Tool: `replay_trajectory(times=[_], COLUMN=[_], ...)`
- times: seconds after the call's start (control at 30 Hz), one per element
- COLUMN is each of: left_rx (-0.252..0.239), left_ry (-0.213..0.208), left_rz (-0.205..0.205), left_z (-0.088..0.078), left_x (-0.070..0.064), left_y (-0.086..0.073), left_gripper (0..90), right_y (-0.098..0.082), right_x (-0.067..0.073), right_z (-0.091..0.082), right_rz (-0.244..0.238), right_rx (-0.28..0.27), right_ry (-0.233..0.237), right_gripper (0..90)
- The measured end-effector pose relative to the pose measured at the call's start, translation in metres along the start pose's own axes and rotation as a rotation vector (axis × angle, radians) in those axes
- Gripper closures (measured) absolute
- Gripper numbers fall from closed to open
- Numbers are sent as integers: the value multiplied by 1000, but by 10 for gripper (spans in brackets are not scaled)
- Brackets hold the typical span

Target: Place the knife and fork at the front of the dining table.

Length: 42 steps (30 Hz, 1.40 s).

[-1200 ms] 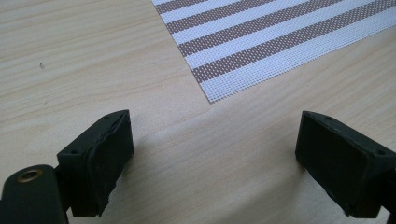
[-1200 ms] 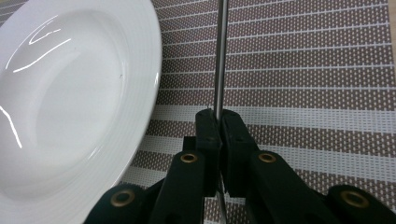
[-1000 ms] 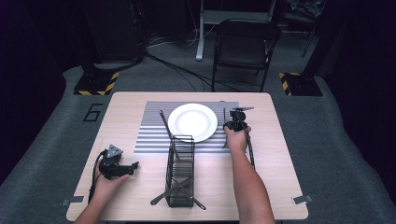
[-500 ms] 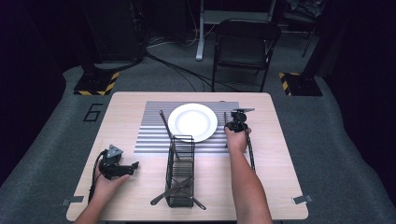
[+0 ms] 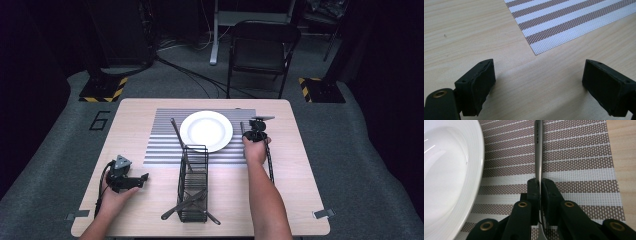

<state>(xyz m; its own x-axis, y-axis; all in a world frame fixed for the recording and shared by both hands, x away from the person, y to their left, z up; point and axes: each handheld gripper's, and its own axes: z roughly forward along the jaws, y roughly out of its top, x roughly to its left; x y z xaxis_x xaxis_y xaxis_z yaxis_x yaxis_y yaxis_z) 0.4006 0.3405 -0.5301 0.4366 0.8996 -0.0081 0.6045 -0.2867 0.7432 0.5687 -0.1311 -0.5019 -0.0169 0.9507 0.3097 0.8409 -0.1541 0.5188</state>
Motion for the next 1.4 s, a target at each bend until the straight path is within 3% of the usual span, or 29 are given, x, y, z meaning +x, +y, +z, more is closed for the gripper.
replay_trajectory(times=[0.27, 0.47, 0.53, 0.7, 0.8, 1.1, 1.3, 1.4], left_rx=[0, -1, -1, -2, 9, 2, 3, -4], left_ry=[0, 0, 0, -1, -7, 2, 5, 10], left_rz=[0, 0, 1, -1, 2, -5, -9, -10], left_z=[0, 0, 0, 0, -1, -2, -2, -3], left_x=[0, 0, 0, 0, 1, 1, 1, 1], left_y=[0, 0, 0, 0, 0, 0, 0, -1], left_gripper=[113, 113, 113, 113, 113, 143, 156, 166], right_y=[-1, -1, -2, -7, -14, -27, -46, -59], right_x=[-3, -3, -3, -3, -4, -11, -18, -20], right_z=[-3, -10, -17, -29, -45, -74, -94, -104], right_rz=[26, 7, -26, -40, -93, -175, -217, -277], right_rx=[-10, -22, -23, -24, -31, -34, -70, -88], right_ry=[10, 10, 3, 33, 17, 33, 66, 67], right_gripper=[834, 834, 829, 827, 795, 745, 701, 685])
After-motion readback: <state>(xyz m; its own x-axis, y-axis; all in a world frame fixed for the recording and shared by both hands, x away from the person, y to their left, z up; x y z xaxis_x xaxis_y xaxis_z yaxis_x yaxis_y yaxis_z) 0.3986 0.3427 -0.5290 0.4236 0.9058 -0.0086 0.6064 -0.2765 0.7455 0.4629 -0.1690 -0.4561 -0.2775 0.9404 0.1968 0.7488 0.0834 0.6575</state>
